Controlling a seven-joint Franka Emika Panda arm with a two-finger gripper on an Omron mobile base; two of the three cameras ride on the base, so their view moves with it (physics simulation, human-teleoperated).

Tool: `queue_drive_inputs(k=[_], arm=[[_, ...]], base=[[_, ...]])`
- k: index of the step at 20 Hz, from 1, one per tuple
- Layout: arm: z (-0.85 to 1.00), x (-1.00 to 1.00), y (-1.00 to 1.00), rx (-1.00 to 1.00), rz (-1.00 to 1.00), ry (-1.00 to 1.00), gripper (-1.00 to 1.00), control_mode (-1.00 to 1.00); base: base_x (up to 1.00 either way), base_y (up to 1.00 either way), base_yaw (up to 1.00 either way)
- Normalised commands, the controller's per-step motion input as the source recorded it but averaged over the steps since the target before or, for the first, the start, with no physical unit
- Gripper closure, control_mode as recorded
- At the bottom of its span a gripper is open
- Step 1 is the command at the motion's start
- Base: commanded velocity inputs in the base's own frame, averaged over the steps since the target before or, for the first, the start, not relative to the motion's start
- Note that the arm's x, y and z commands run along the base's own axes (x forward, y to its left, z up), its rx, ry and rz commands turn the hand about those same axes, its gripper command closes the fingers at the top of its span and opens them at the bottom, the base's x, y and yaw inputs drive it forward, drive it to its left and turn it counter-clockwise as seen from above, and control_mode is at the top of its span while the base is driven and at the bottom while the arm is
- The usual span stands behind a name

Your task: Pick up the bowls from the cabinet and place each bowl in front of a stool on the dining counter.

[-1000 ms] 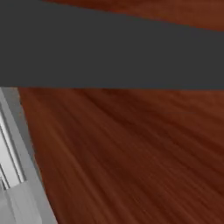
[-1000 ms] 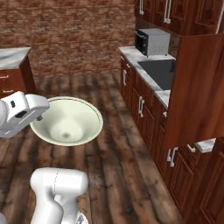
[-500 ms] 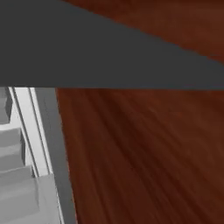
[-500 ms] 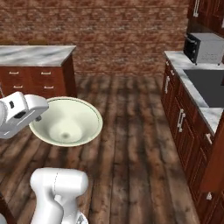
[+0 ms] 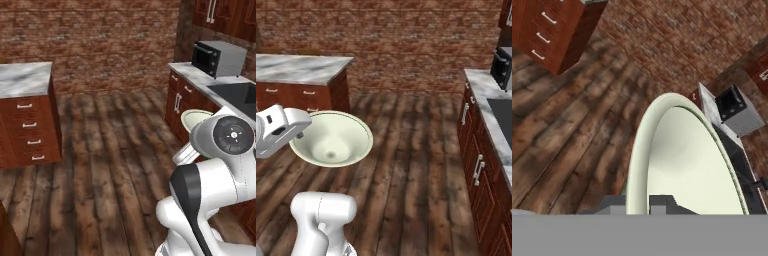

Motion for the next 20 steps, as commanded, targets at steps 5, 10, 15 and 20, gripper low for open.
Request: queue_drive_inputs(k=[5, 10, 15, 20], arm=[[0.00, 0.00, 0.00, 0.00, 0.00, 0.00, 1.00, 1.00], [0.00, 0.00, 0.00, 0.00, 0.00, 0.00, 1.00, 1.00], [0.00, 0.00, 0.00, 0.00, 0.00, 0.00, 1.00, 1.00], [0.00, 0.00, 0.00, 0.00, 0.00, 0.00, 1.00, 1.00]], base=[[1.00, -0.51, 0.24], [1.00, -0.51, 0.23], [1.00, -0.48, 0.29], [1.00, -0.51, 0.37]])
